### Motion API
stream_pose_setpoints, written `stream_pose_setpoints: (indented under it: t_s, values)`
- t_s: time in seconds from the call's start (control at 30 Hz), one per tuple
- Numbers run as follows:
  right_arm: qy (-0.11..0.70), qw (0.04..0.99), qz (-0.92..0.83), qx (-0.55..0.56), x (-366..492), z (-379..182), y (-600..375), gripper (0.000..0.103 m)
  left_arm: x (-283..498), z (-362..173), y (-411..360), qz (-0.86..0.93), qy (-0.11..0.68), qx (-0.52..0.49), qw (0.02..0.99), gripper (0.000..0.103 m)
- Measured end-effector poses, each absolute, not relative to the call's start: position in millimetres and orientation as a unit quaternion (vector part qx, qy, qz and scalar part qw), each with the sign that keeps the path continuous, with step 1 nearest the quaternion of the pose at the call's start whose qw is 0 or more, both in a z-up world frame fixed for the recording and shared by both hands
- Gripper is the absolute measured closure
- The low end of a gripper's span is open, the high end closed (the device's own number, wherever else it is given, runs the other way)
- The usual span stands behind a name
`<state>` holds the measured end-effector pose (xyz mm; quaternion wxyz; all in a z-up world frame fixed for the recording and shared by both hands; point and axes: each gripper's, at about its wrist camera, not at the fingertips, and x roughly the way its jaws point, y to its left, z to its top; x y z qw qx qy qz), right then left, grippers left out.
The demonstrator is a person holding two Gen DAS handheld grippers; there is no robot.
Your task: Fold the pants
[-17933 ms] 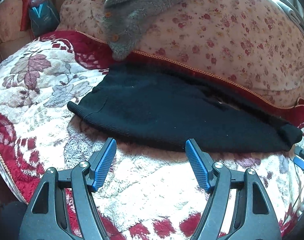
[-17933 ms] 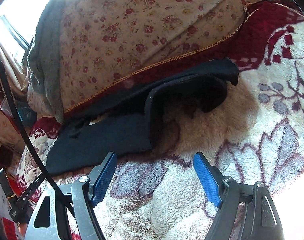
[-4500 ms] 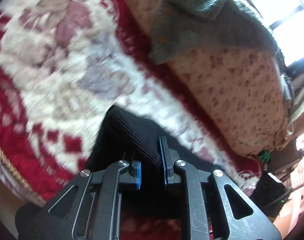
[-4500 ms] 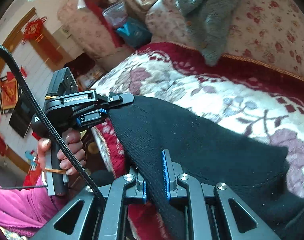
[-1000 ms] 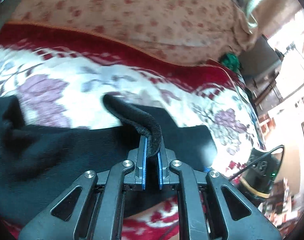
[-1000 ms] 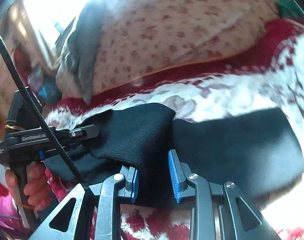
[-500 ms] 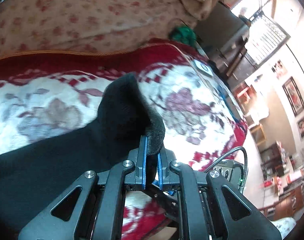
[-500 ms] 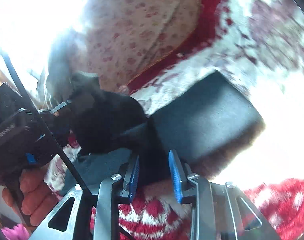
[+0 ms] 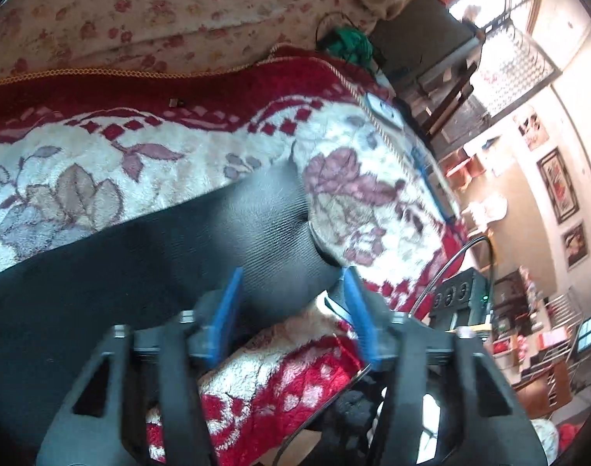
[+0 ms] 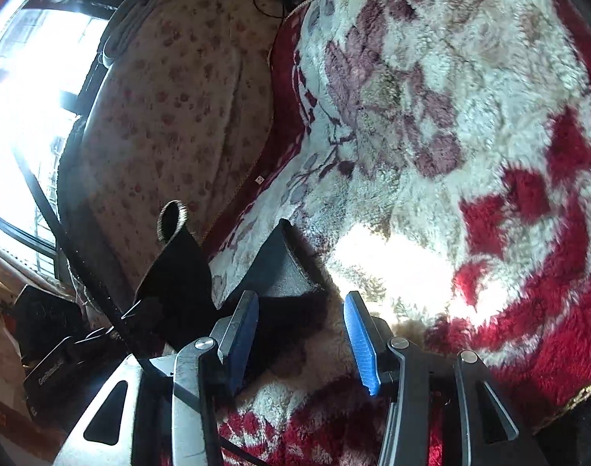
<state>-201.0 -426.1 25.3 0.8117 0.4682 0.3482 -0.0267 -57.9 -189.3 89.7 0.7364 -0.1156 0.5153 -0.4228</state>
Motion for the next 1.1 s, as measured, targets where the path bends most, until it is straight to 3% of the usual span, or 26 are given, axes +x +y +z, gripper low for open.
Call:
stream_pose_setpoints:
  t_s: [0.2,0.6,1.1]
  values:
    - [0.356,0.824,-0.033,0.441,-177.2,39.1,-422.1,0.056,-50.4,93.6,-155.6,-0.396,0.509,-0.135,0.752,0.047]
    - [0.422,0.829,0.049,0.364,-131.0,46.9,-367.7,0.055,-53.3,106.8,64.6,-0.156,0.446,-0.152,0.868,0.047]
    - [0.435,0.79,0.052,0.429,-130.8,8.9,-372.4,0.055,-146.6,67.9,236.7,0.039,0.407,-0.285,0.867,0.047]
